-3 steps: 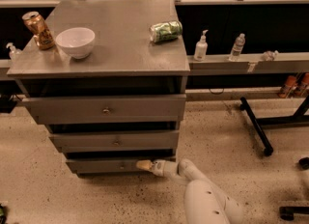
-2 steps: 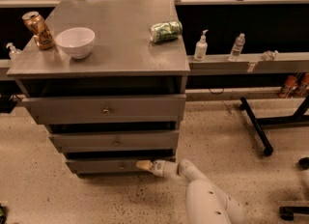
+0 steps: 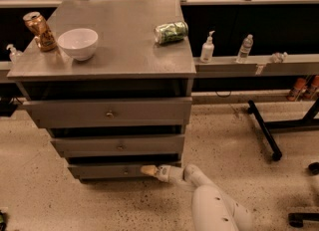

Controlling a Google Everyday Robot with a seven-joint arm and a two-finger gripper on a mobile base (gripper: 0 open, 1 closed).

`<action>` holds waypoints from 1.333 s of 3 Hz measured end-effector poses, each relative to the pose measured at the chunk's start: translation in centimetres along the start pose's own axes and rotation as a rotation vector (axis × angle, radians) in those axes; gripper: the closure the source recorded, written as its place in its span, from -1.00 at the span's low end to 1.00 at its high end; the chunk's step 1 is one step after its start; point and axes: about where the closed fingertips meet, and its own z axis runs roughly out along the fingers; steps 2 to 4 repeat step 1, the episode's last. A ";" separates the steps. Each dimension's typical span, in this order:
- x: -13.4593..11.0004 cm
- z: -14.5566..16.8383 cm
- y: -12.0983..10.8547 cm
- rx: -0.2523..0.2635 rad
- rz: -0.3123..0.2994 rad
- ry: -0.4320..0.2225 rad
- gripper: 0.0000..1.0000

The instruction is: Close bottom drawer

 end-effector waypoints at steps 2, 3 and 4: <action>0.0 0.0 0.0 0.000 0.000 0.000 1.00; 0.0 0.0 0.0 0.000 0.000 0.000 1.00; 0.0 0.0 0.0 0.000 0.000 0.000 1.00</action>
Offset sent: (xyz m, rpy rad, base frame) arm 0.0000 0.0000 0.0000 0.0000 0.0000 0.0000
